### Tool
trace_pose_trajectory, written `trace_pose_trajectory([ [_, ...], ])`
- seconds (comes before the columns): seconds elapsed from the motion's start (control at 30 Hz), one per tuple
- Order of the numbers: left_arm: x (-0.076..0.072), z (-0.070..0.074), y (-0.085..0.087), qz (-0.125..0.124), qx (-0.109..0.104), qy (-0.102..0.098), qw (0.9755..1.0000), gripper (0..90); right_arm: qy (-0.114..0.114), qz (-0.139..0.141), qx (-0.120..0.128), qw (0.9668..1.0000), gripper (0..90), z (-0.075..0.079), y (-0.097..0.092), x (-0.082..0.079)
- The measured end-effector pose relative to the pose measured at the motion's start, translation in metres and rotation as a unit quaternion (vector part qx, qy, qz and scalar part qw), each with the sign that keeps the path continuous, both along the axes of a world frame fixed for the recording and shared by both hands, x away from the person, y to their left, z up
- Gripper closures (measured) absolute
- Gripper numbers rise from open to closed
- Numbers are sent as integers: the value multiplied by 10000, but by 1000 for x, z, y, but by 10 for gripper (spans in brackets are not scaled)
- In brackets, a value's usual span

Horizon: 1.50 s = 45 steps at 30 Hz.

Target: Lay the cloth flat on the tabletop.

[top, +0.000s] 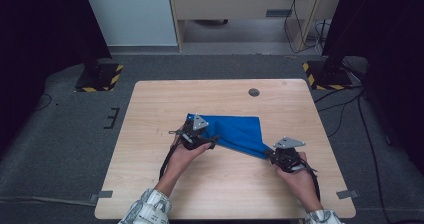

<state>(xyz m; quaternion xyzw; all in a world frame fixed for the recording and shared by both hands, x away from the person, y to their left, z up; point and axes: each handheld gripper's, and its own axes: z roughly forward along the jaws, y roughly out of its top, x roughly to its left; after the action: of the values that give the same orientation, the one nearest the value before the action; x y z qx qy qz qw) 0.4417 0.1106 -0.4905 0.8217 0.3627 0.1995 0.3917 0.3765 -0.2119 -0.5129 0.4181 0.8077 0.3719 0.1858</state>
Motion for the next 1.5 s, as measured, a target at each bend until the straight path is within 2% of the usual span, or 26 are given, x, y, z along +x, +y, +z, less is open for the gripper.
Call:
trace_pose_trajectory([
  [0.03,3,-3,1,4,64,32,10000,301,-17,-2,7,10000,877,0,-1,0],
  [0.07,6,-5,2,110,219,27,9997,359,-35,11,-12,10000,877,1,-2,0],
  [0.1,9,-7,3,223,251,51,9994,394,-28,16,-5,10000,877,1,-2,1],
  [0.17,14,-10,5,193,106,230,9995,503,-16,4,17,10000,878,0,-2,1],
  [0.2,14,-11,5,203,226,200,9993,567,-29,14,15,10000,878,0,-2,1],
  [0.23,15,-12,5,144,328,163,9992,692,-44,6,24,10000,880,1,-2,1],
  [0.3,15,-12,7,194,453,239,9985,807,-74,12,44,10000,883,2,-3,0],
  [0.37,13,-9,10,221,332,206,9990,868,-72,29,42,10000,887,2,-3,0],
  [0.5,6,-3,19,269,215,137,9993,874,-35,57,59,10000,887,1,-1,0],
  [0.57,1,-1,25,278,224,126,9993,869,-47,82,72,9999,888,3,-2,-1],
  [0.7,-11,-2,36,312,-30,158,9994,865,-86,114,129,9998,887,3,-2,-2],
  [0.73,-15,-1,38,298,-36,159,9994,865,-81,129,142,9998,888,2,-2,-3],
  [0.93,-41,2,50,234,44,139,9996,866,-92,276,146,9995,888,5,1,-10],
  [1.07,-48,-2,53,224,206,204,9993,864,-80,391,100,9992,888,5,4,-13],
  [1.2,-57,-1,60,224,172,253,9993,864,-97,467,89,9988,887,6,5,-18],
  [1.33,-67,-2,64,178,268,278,9991,864,-69,532,94,9985,887,6,7,-24],
  [1.5,-79,0,74,214,275,320,9989,861,-99,638,104,9979,887,8,11,-30],
])
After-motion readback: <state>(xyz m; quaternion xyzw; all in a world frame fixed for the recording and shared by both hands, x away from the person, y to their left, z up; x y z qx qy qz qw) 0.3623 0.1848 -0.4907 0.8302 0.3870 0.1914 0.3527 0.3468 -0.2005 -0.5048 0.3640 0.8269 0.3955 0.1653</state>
